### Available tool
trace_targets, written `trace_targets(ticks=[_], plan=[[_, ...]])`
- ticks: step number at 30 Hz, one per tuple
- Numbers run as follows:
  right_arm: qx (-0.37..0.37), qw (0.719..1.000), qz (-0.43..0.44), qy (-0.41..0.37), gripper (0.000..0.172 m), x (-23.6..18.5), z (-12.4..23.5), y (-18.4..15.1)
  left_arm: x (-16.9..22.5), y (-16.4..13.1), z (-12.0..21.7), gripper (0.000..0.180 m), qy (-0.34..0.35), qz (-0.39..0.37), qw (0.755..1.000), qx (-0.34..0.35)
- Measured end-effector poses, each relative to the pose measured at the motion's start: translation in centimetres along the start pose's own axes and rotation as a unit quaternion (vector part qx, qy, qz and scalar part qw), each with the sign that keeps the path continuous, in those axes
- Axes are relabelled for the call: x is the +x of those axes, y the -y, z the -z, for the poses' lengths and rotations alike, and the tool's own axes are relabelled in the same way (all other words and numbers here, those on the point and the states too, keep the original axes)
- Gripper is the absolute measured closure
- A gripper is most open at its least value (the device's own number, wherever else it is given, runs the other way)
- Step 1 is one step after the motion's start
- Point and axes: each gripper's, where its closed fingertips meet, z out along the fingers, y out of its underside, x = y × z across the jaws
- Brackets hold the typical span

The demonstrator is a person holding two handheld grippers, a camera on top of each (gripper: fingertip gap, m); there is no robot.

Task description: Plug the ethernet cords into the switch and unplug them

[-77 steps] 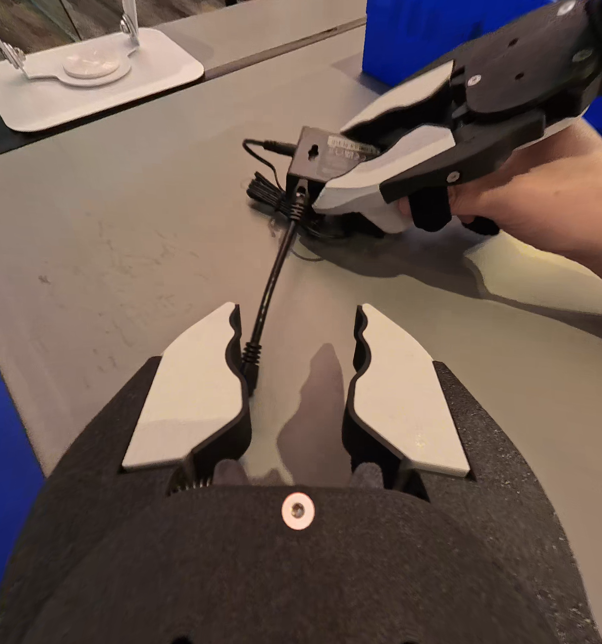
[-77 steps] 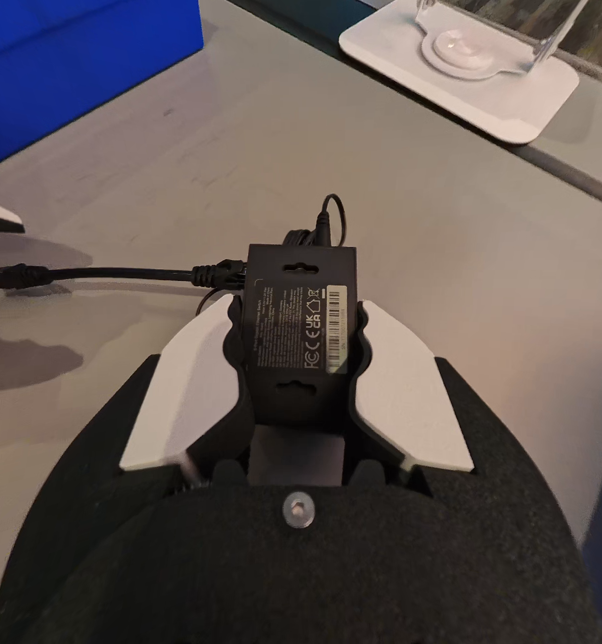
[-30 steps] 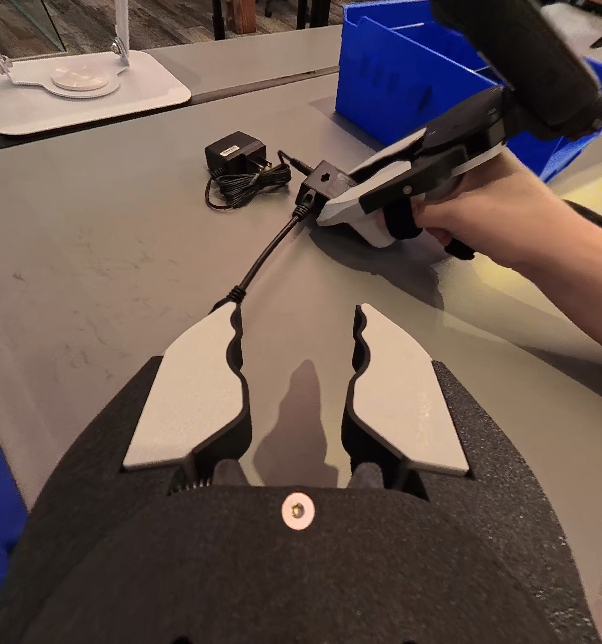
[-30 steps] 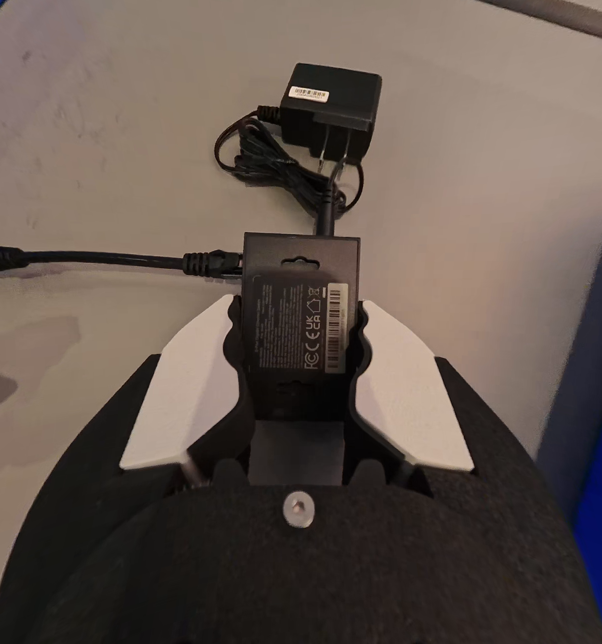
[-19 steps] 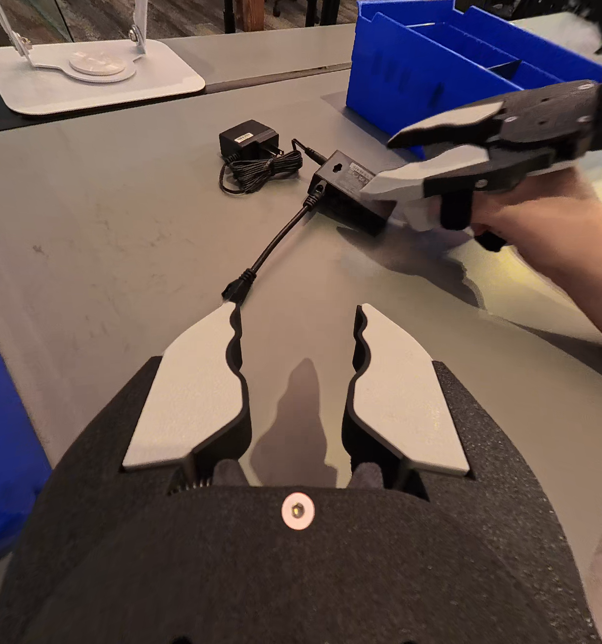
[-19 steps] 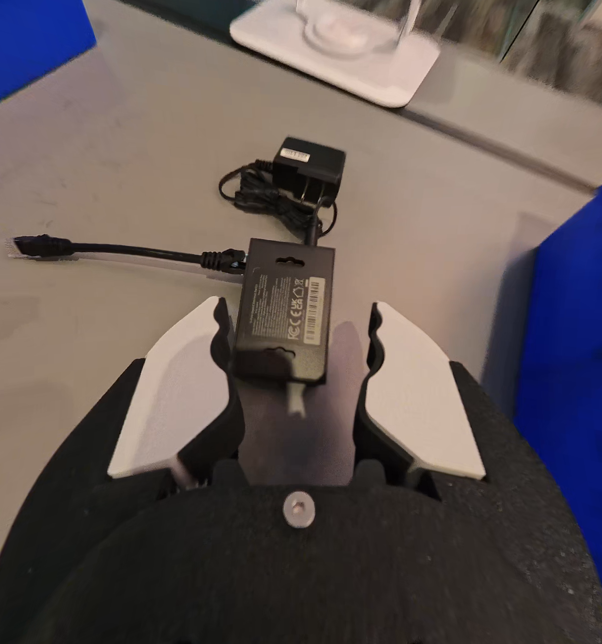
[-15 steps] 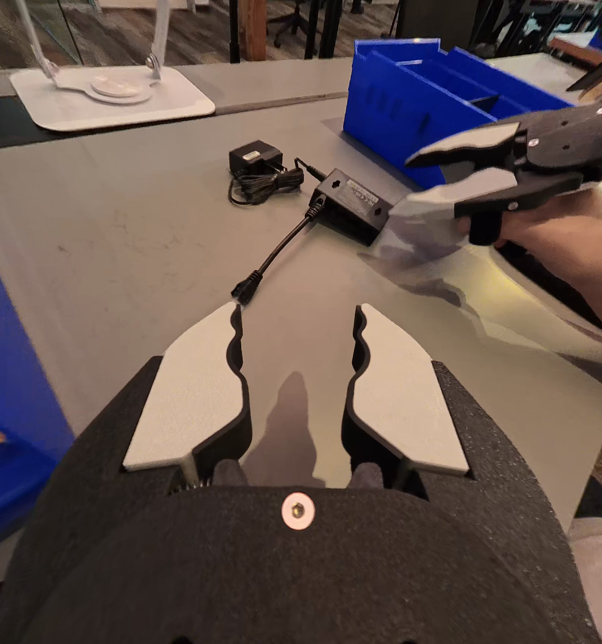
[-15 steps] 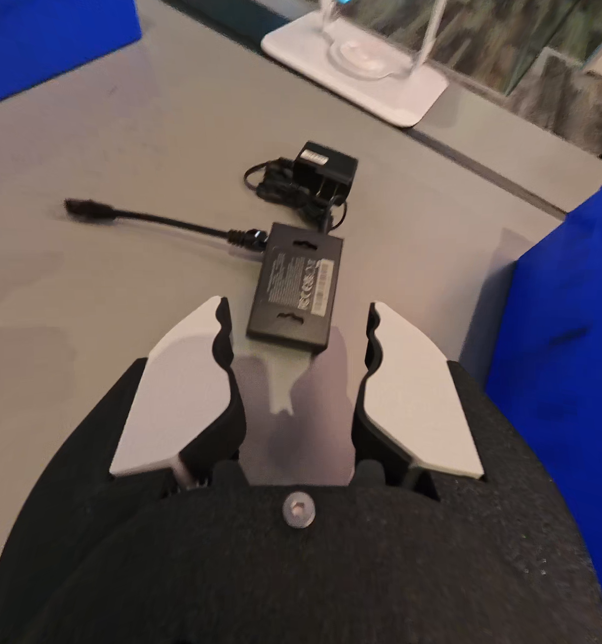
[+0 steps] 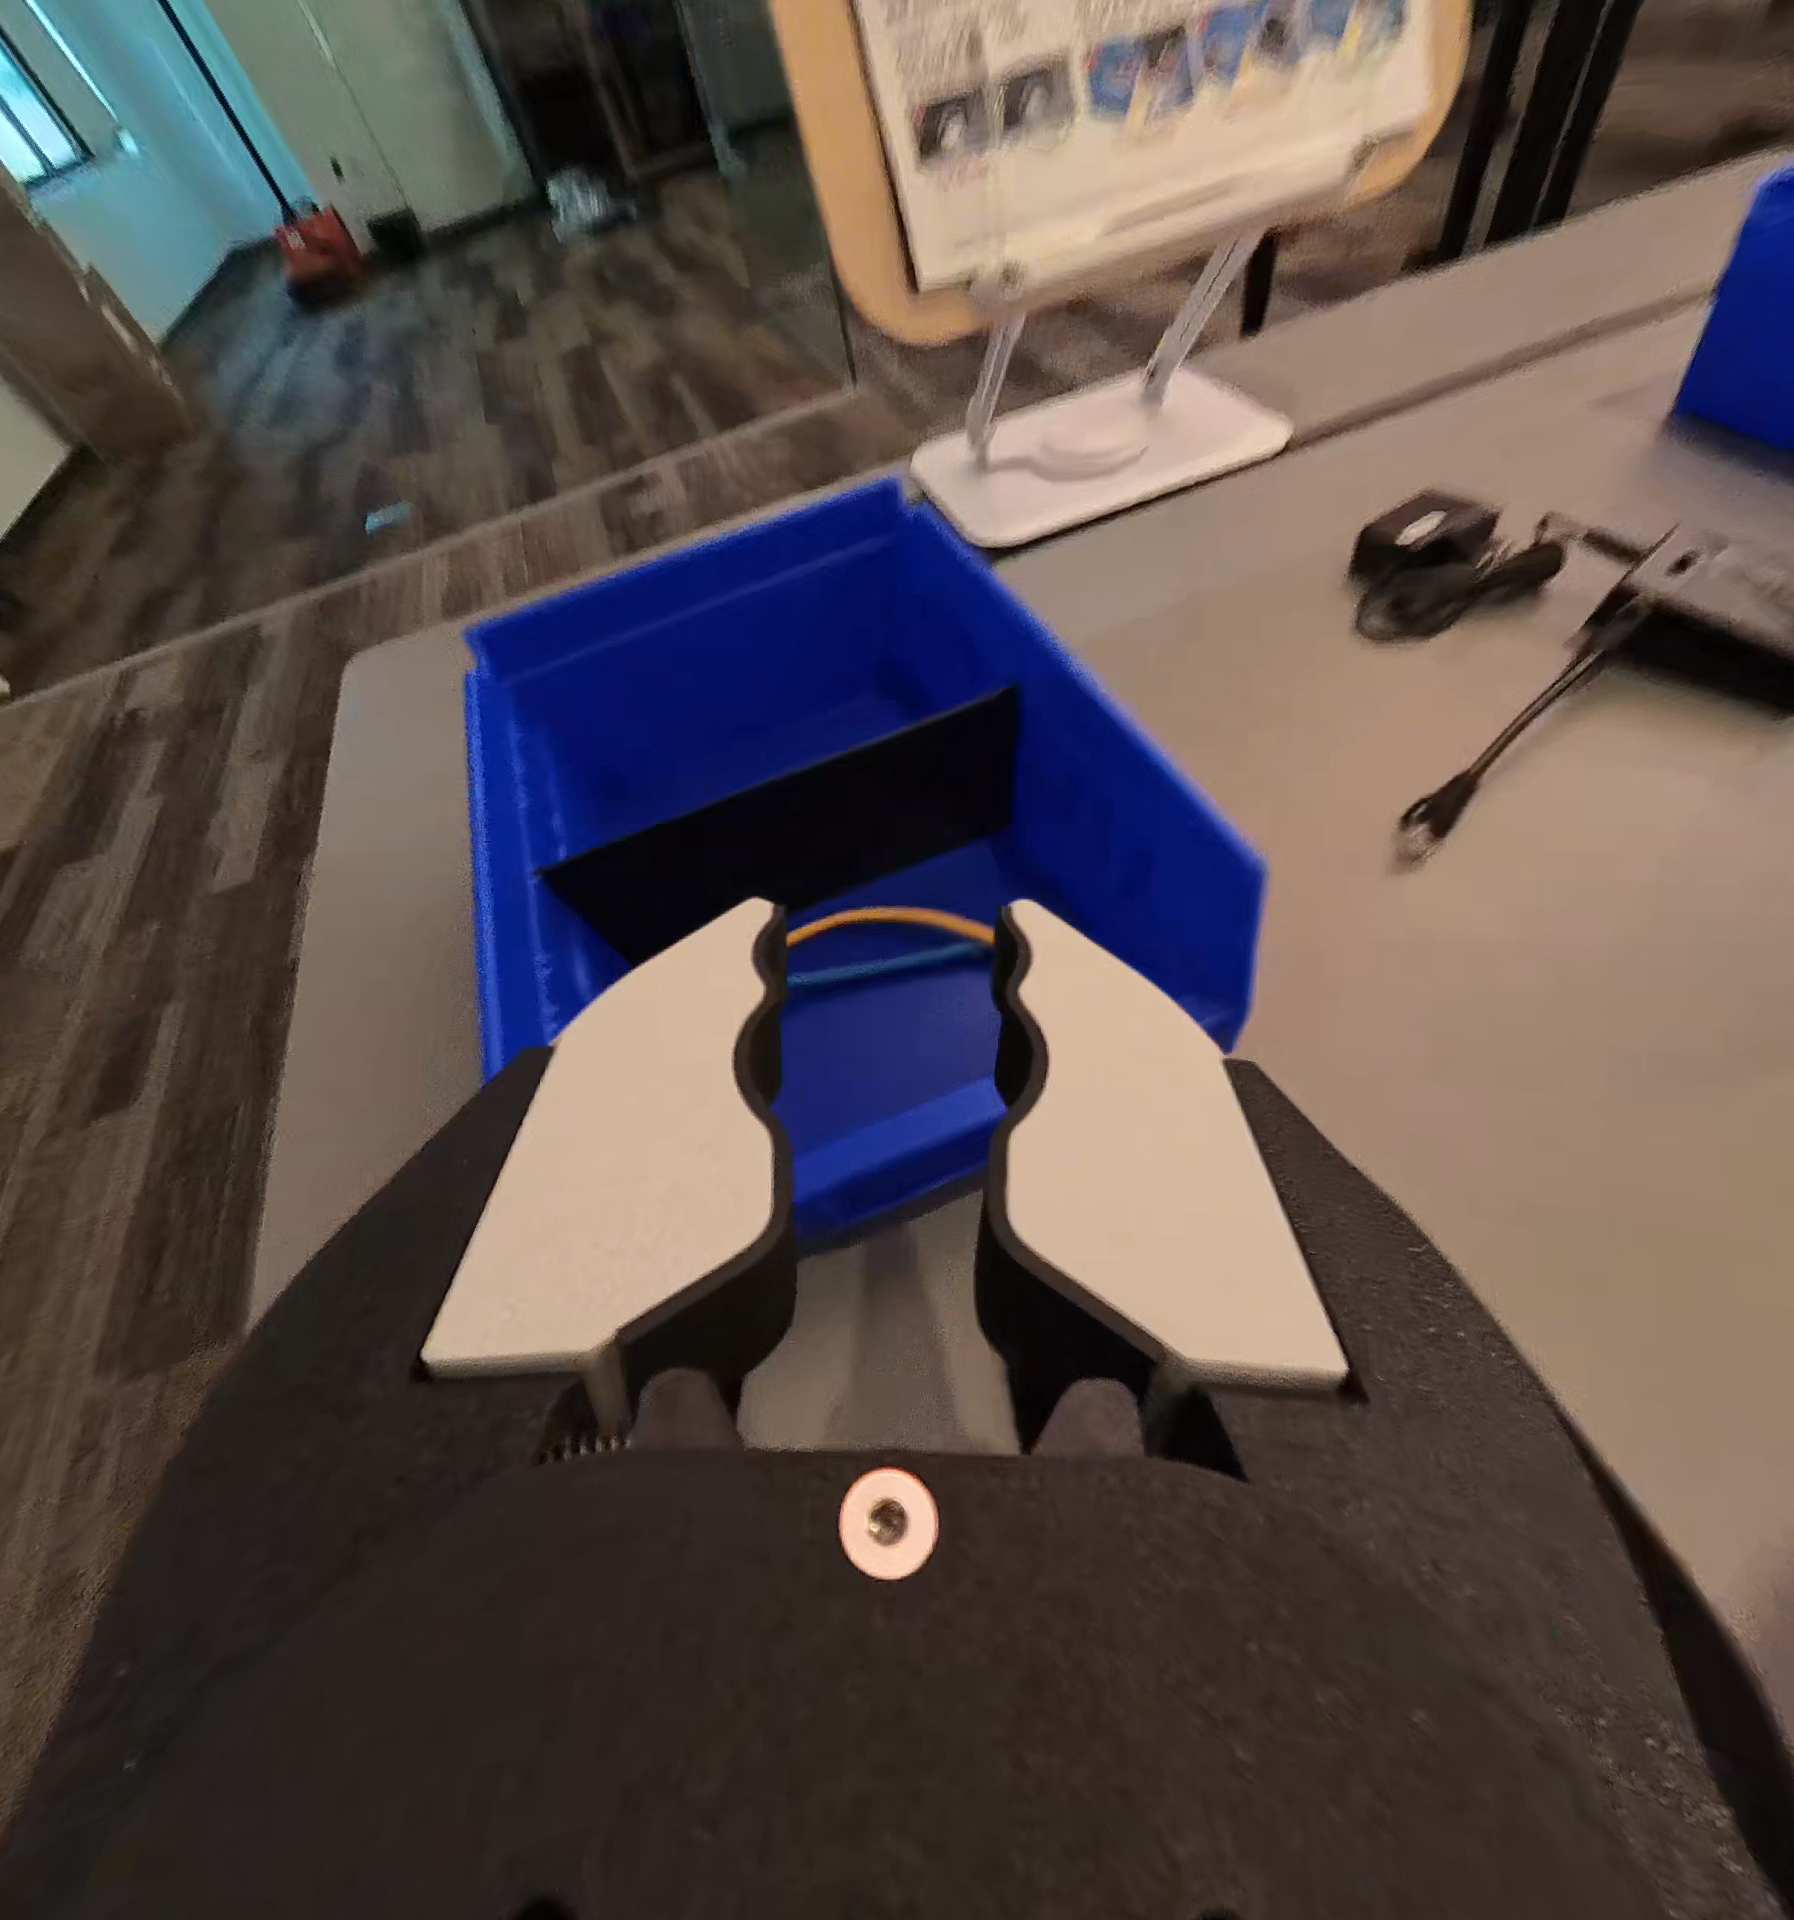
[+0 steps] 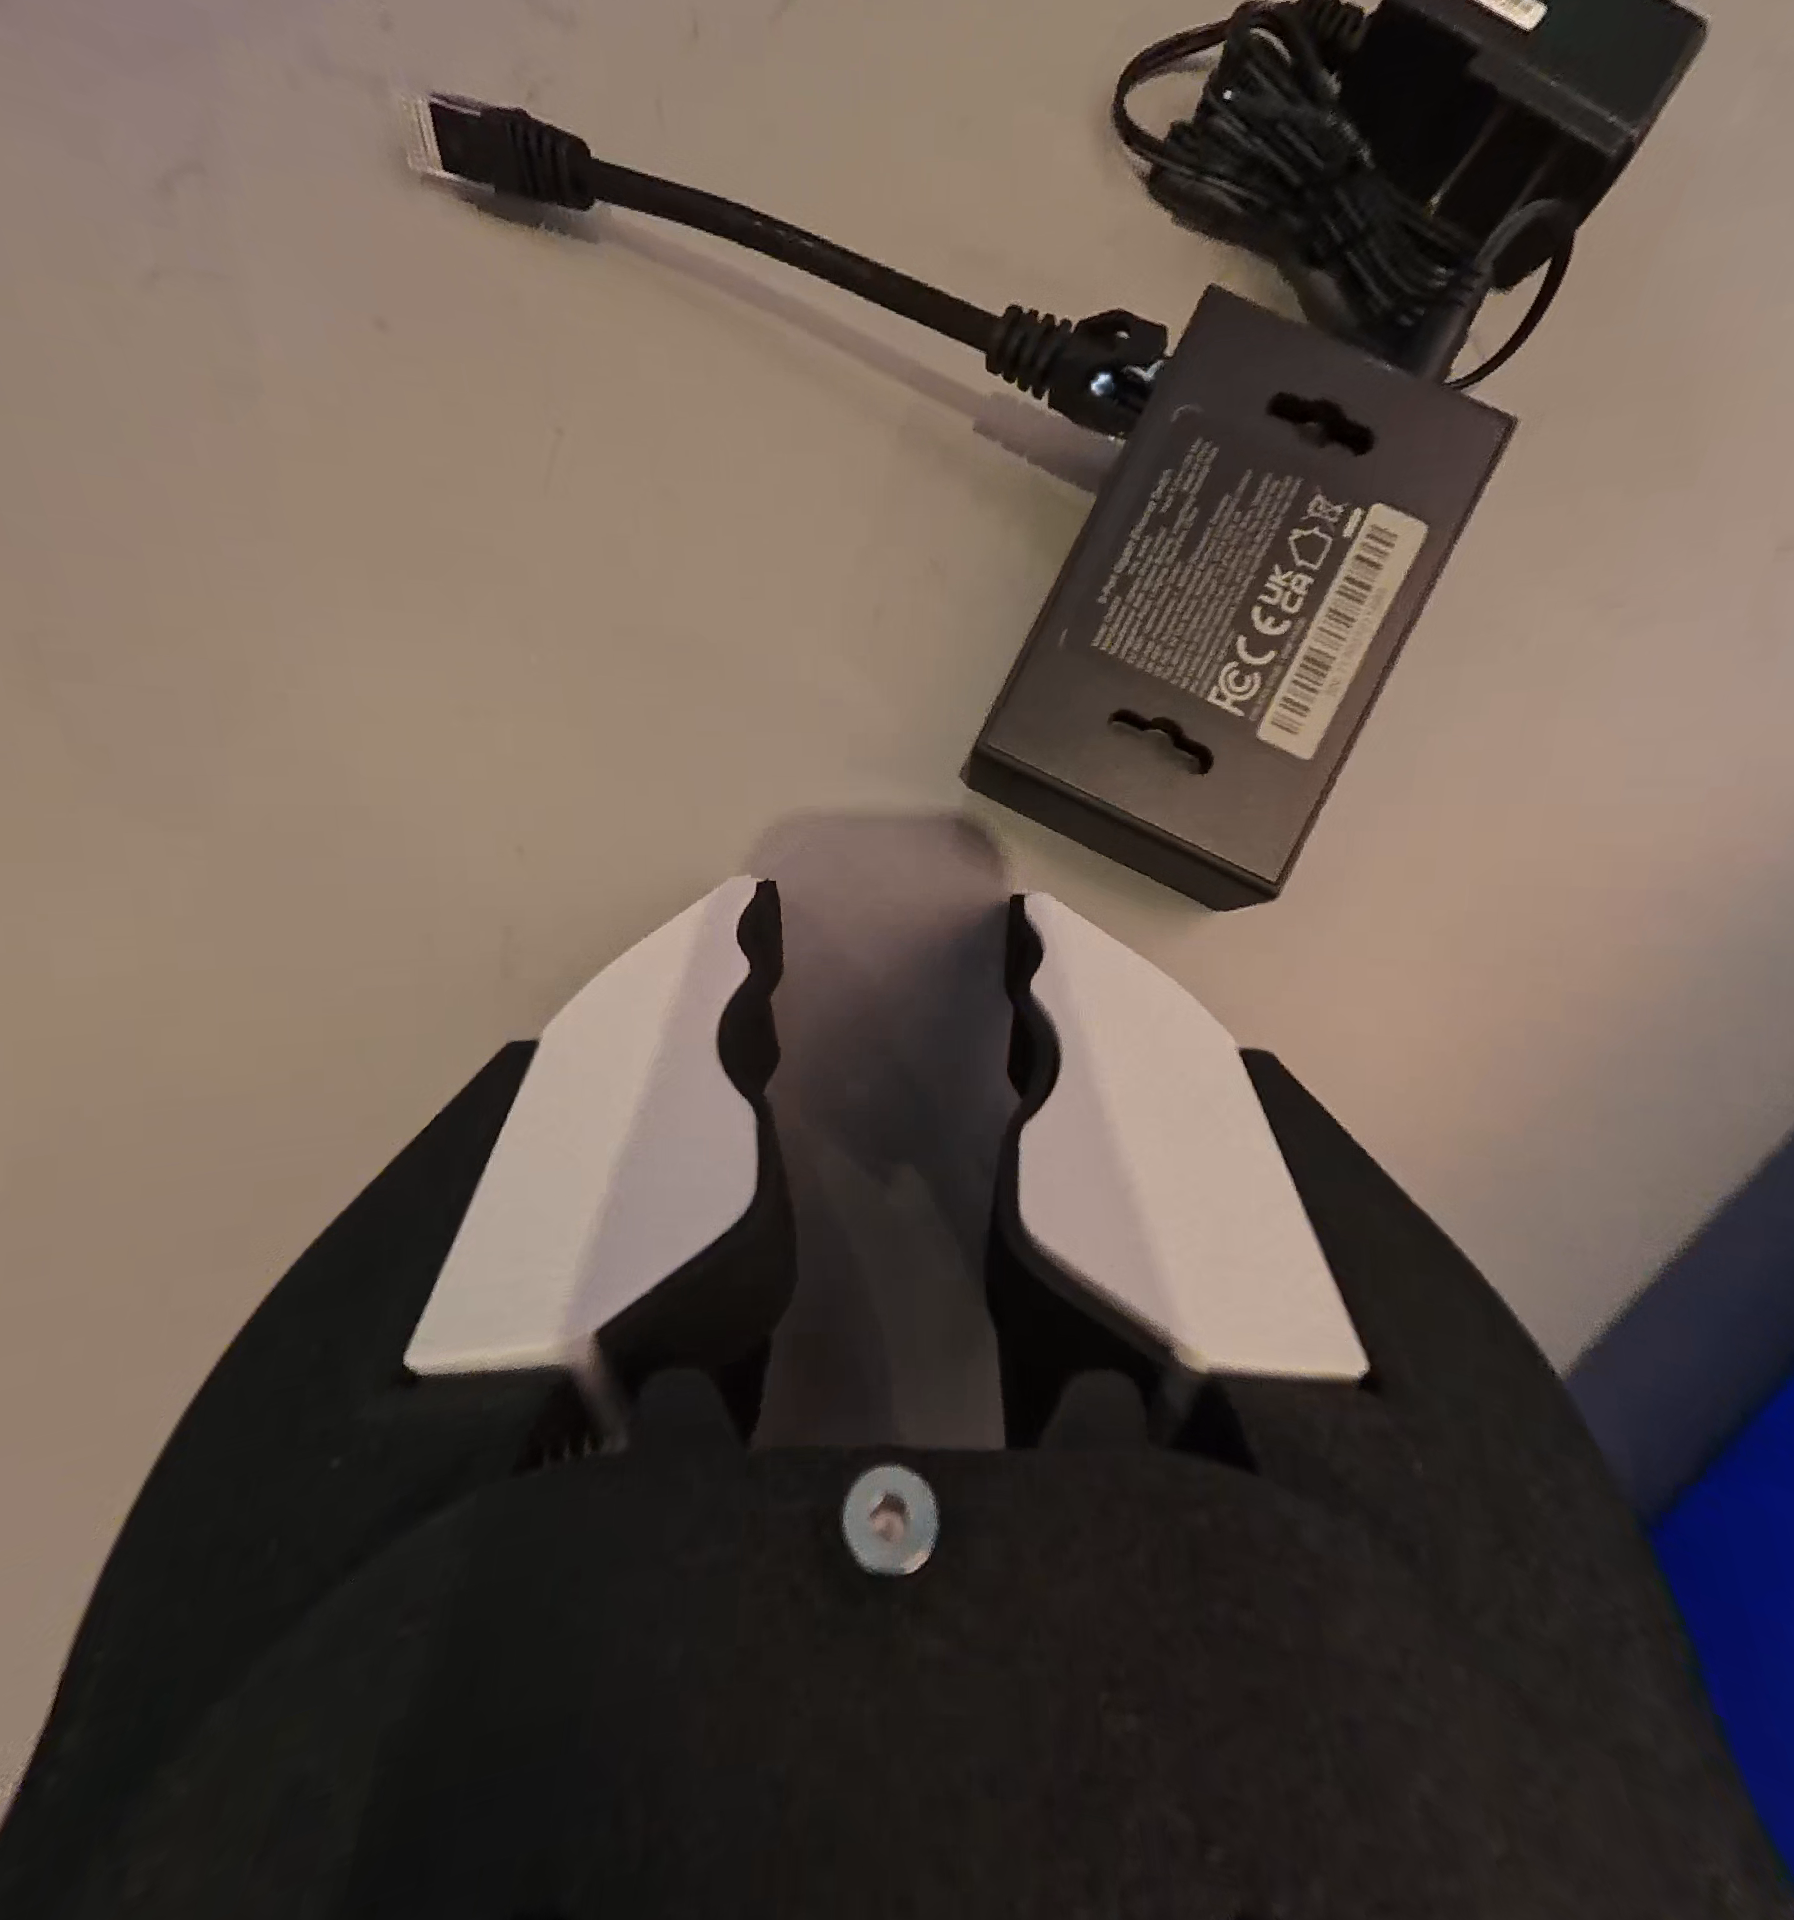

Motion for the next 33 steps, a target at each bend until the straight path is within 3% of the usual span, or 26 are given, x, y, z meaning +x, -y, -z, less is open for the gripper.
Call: trace_targets(ticks=[4,8,13,19,22,29,33], plan=[[-0.005,1.0,0.025,0.01,0.134,-0.1,-0.2,0.2,-1.8,-2.8,-1.9,0.158,-0.029,-0.01,0.997,-0.077],[0.01,0.999,0.046,0.028,0.138,-0.2,-0.5,0.5,-1.5,-4.4,-4.6,0.165,-0.099,-0.09,0.978,-0.16],[0.027,0.998,0.05,0.036,0.145,-0.4,-0.7,0.9,0.6,-6.1,-7.5,0.163,-0.251,-0.203,0.912,-0.252],[0.031,0.998,0.046,0.039,0.148,-0.4,-0.8,1.0,0.8,-9.2,-11.2,0.159,-0.288,-0.392,0.805,-0.339],[0.028,0.998,0.048,0.035,0.148,-0.4,-0.8,1.0,1.1,-10.6,-12.5,0.159,-0.315,-0.401,0.775,-0.372],[0.03,0.998,0.04,0.042,0.15,-0.2,-0.8,1.0,0.1,-12.6,-13.8,0.155,-0.343,-0.361,0.739,-0.453],[0.031,0.998,0.042,0.042,0.151,-0.2,-0.8,1.1,0.0,-12.6,-14.3,0.158,-0.347,-0.355,0.742,-0.45]])
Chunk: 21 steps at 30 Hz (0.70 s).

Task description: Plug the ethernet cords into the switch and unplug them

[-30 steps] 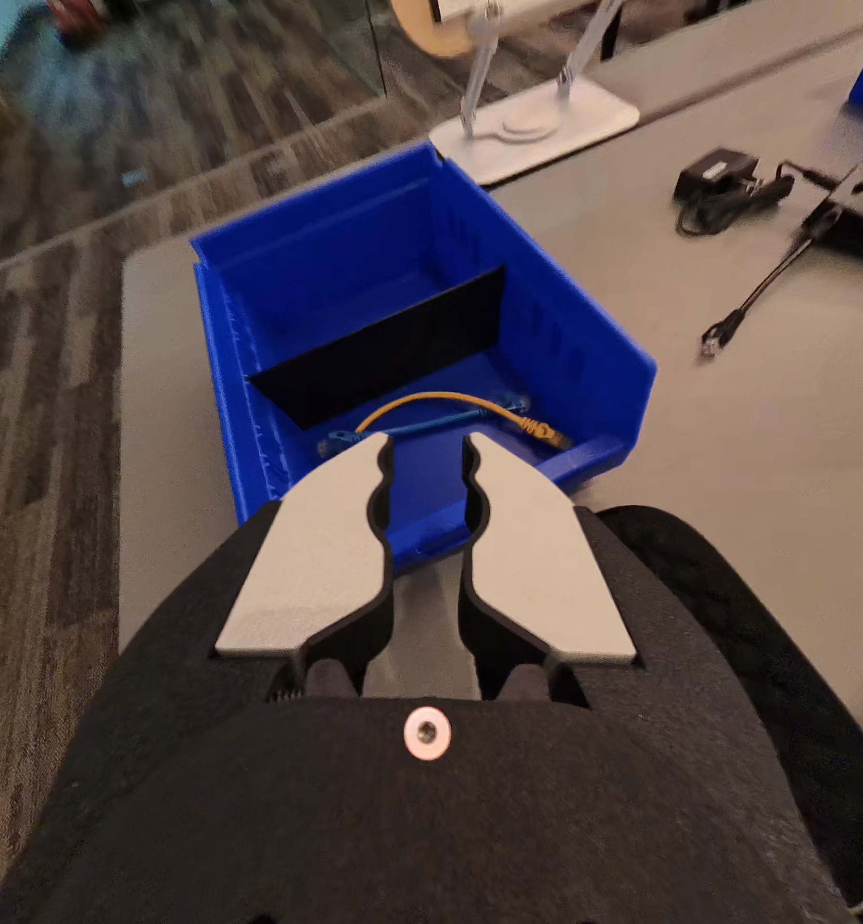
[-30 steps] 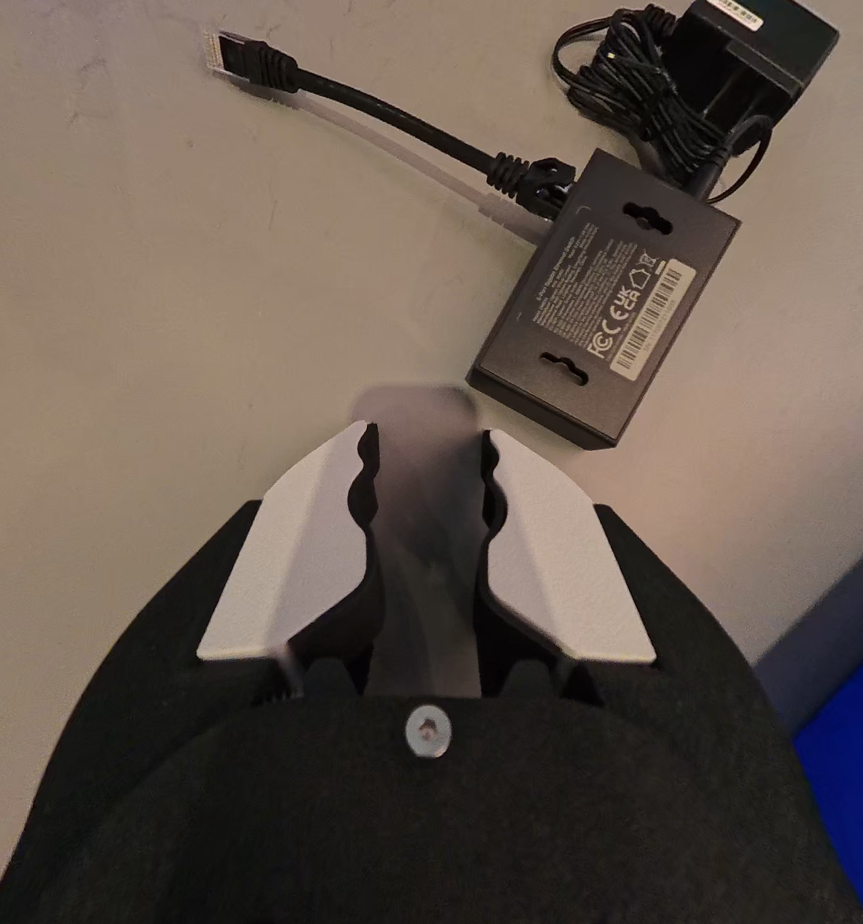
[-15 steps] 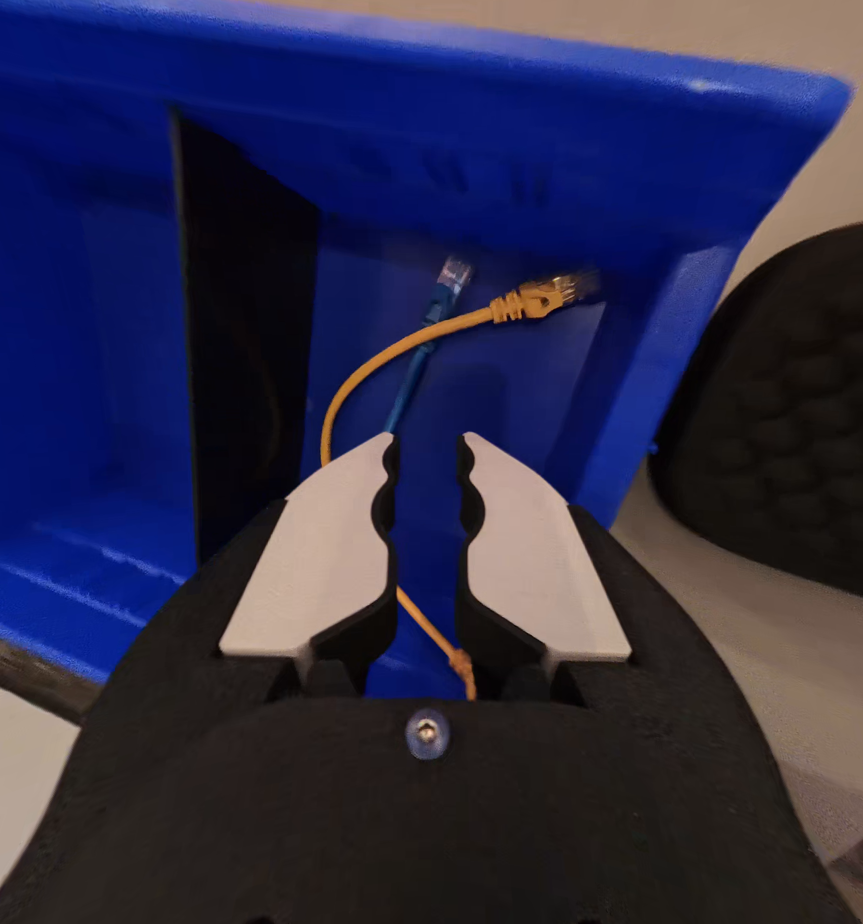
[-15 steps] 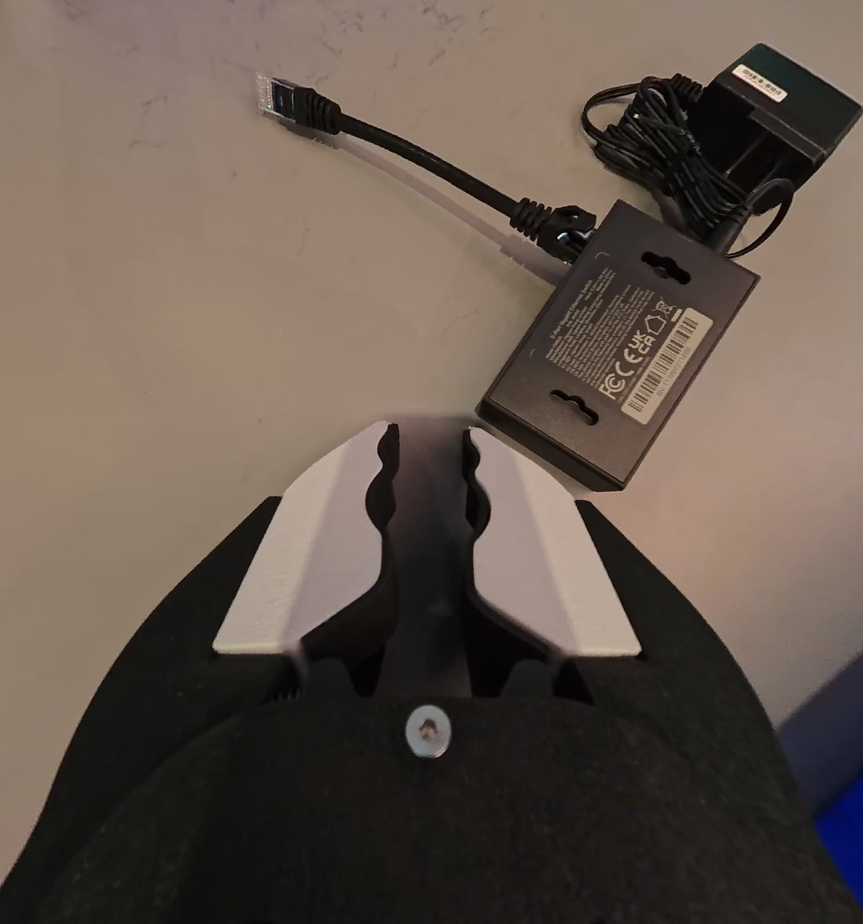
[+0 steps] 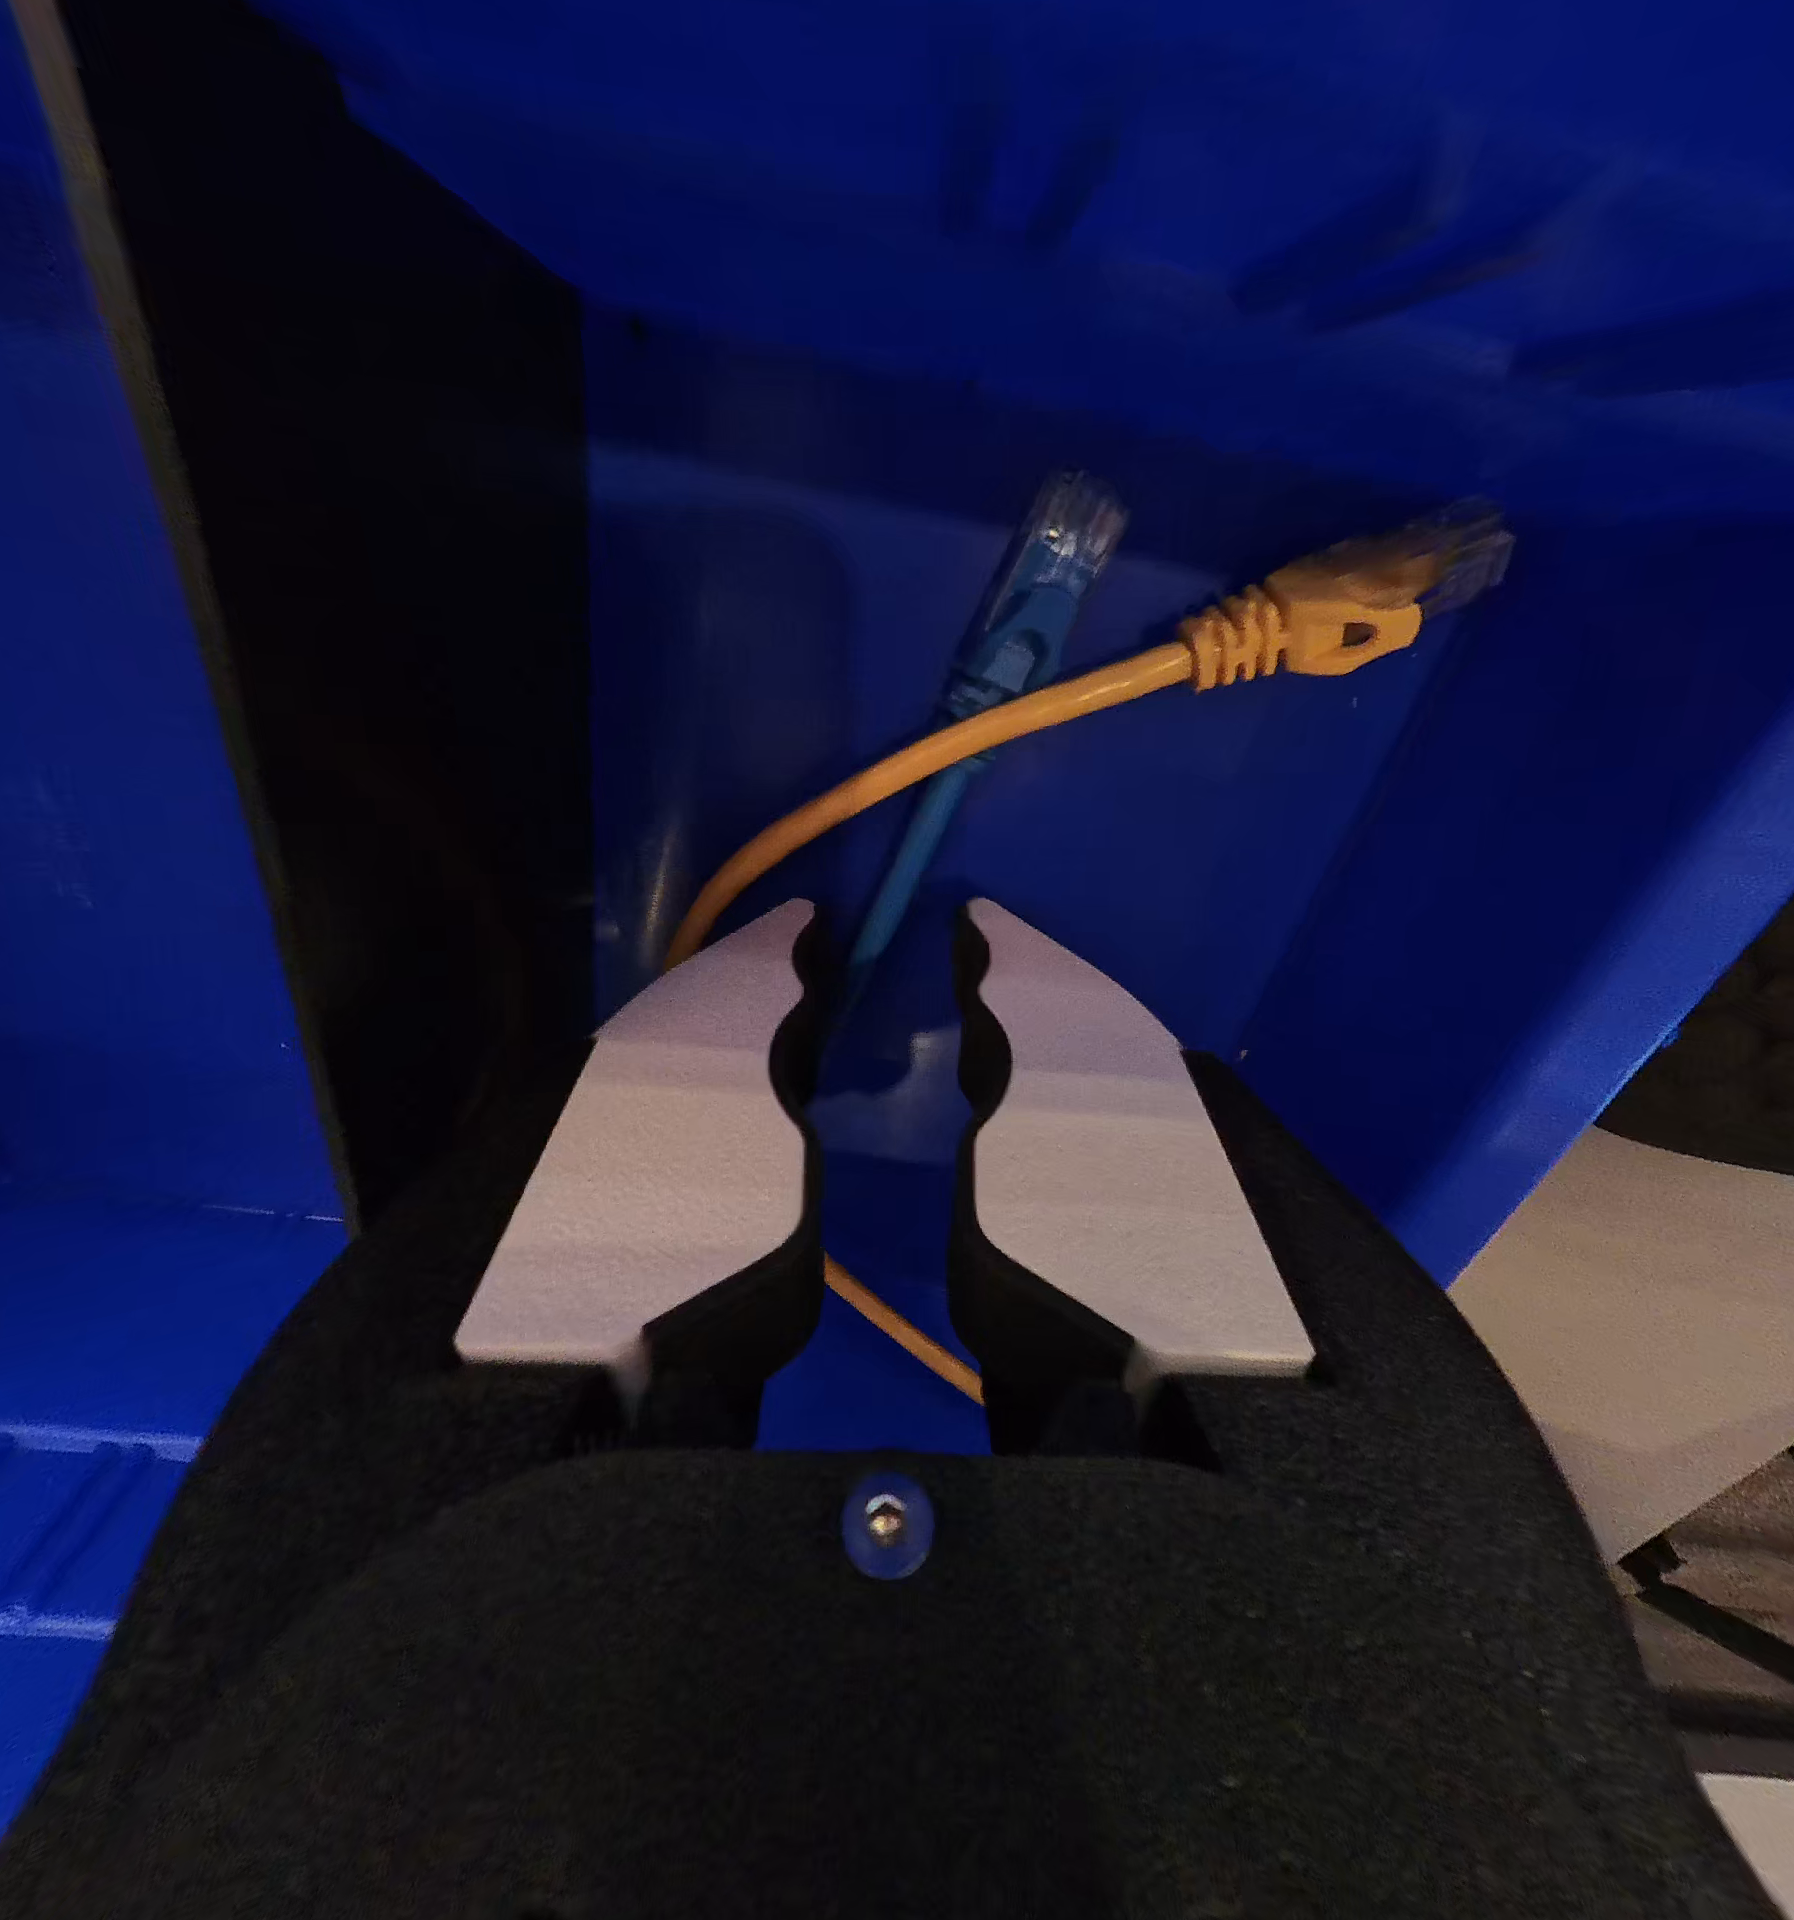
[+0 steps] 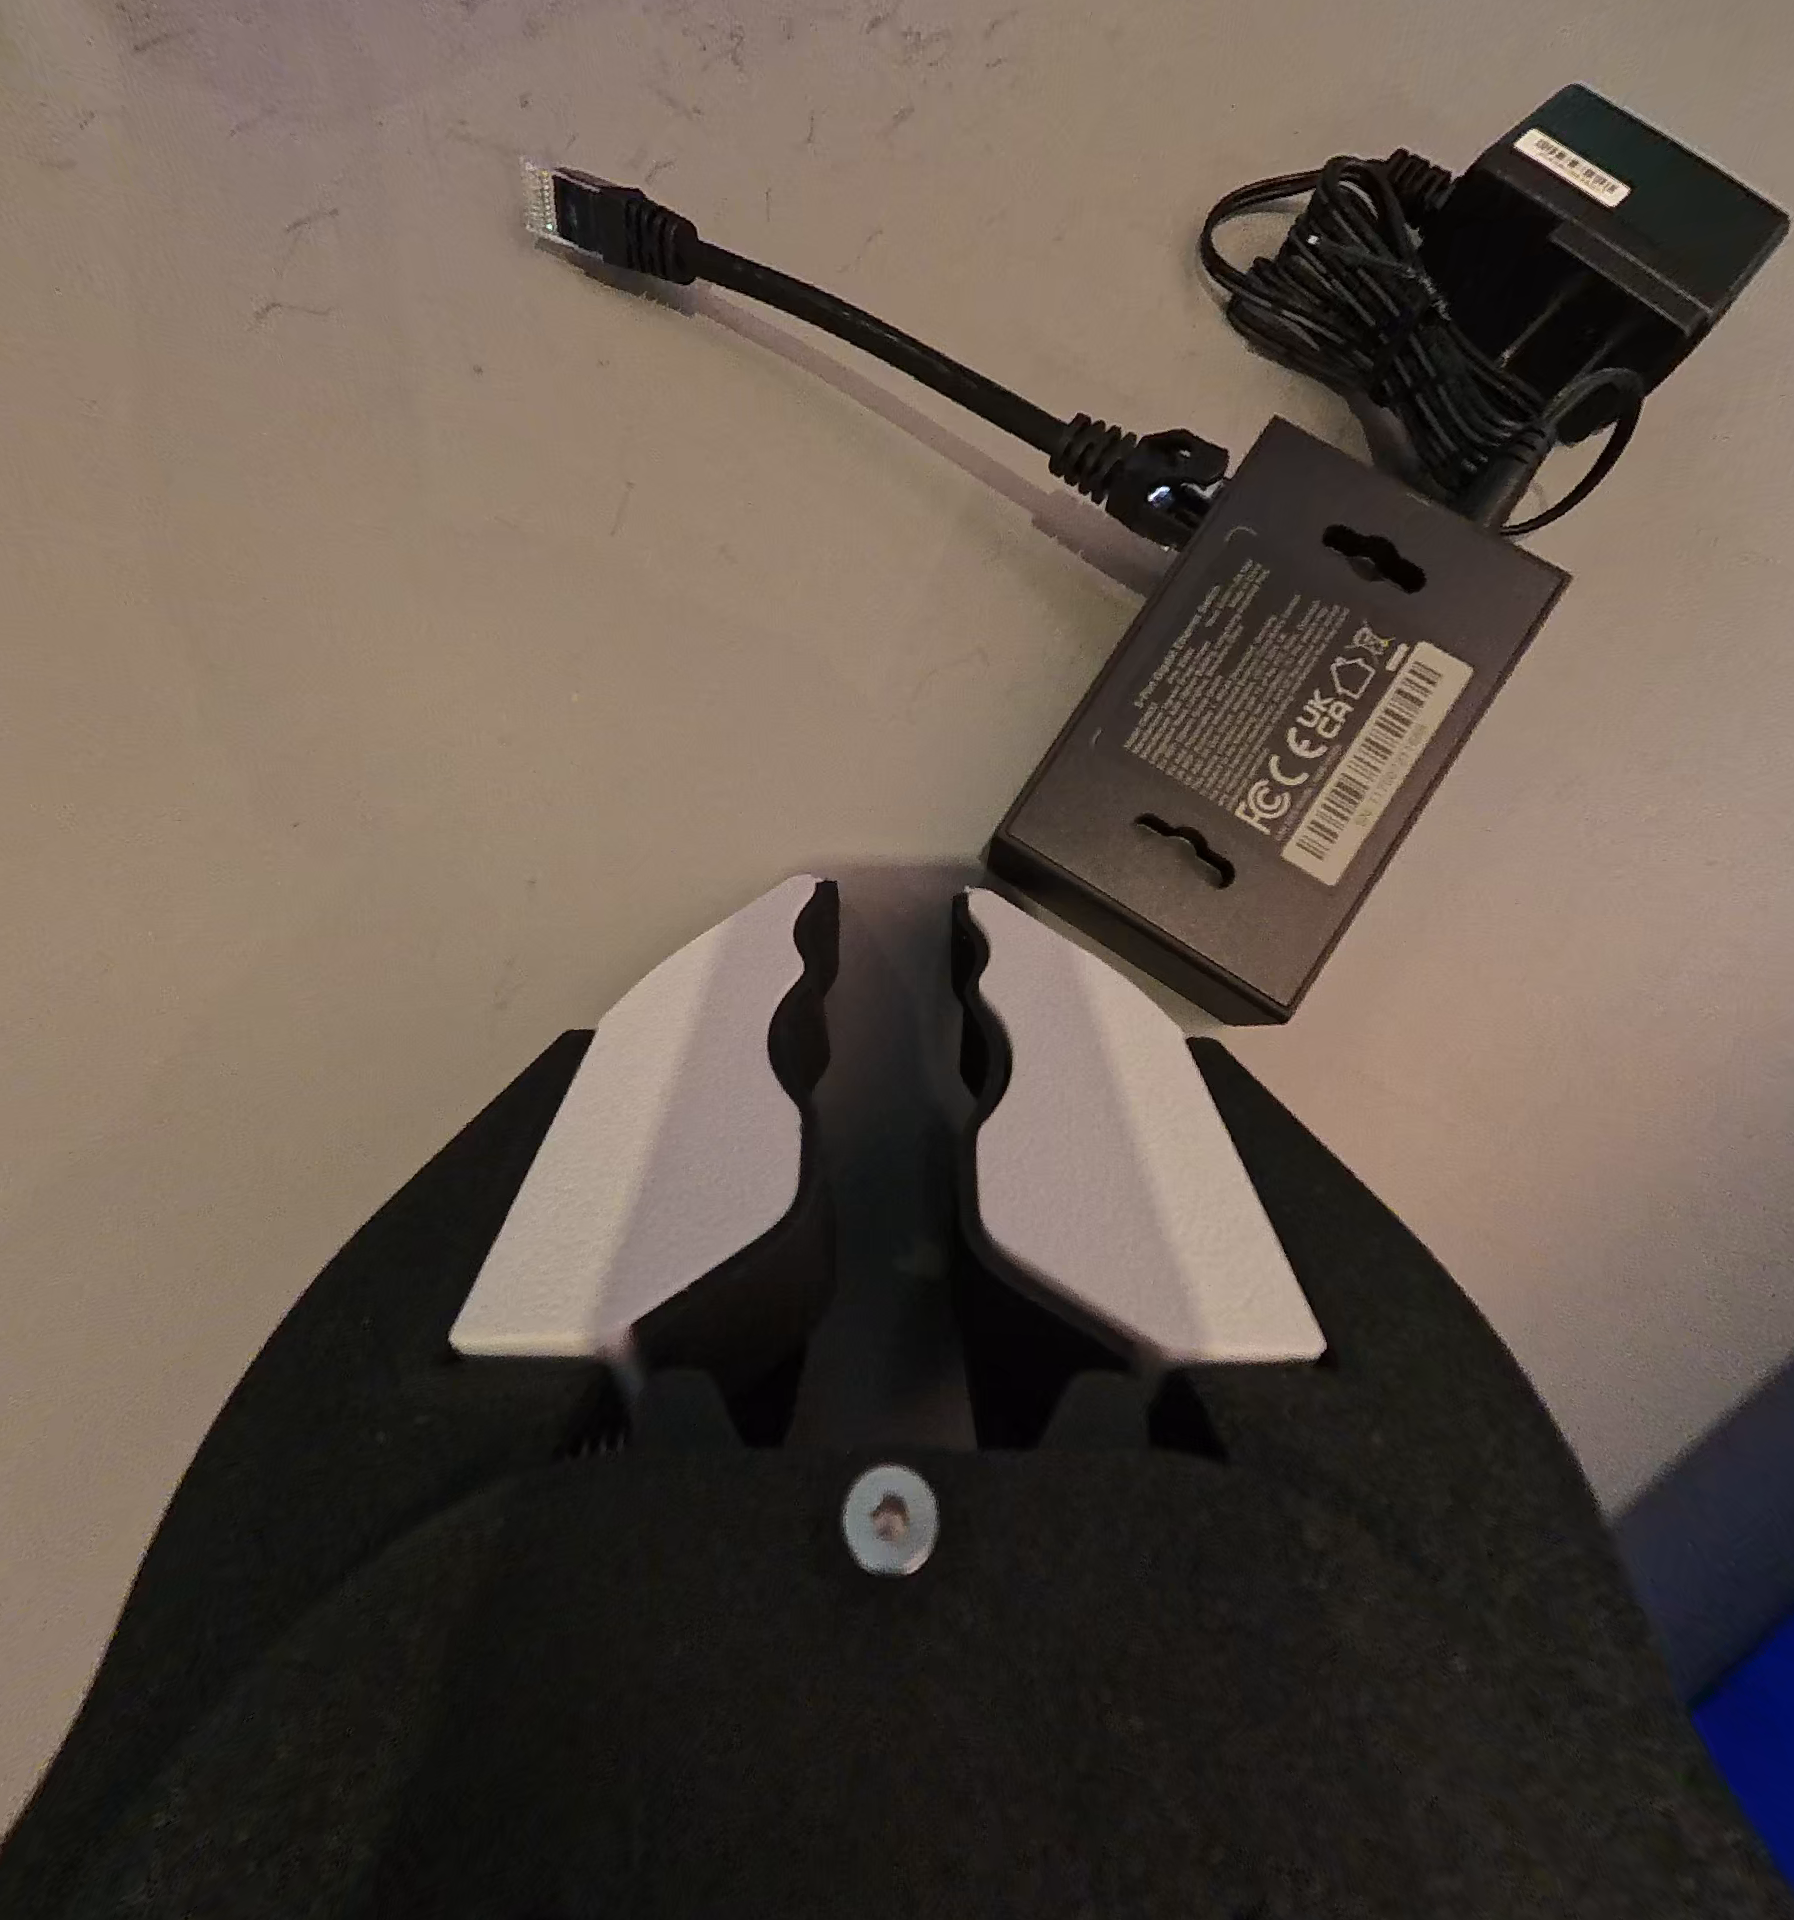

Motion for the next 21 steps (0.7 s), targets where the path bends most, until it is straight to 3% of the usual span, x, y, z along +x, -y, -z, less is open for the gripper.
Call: trace_targets(ticks=[1,7,16,21], plan=[[0.0,1.0,0.001,0.0,0.152,0.0,0.0,0.0,0.0,0.0,0.0,0.171,-0.003,0.002,1.0,0.002],[0.0,1.0,0.005,0.006,0.153,0.2,-0.2,0.2,1.6,-0.9,0.8,0.175,-0.035,0.011,0.999,-0.025],[0.001,1.0,0.014,0.008,0.151,0.1,-0.4,0.3,2.1,-5.7,8.3,0.176,0.012,0.04,0.976,-0.213],[0.001,1.0,0.014,0.01,0.15,0.0,-0.4,0.3,3.2,-4.3,11.6,0.175,0.032,0.042,0.979,-0.198]])
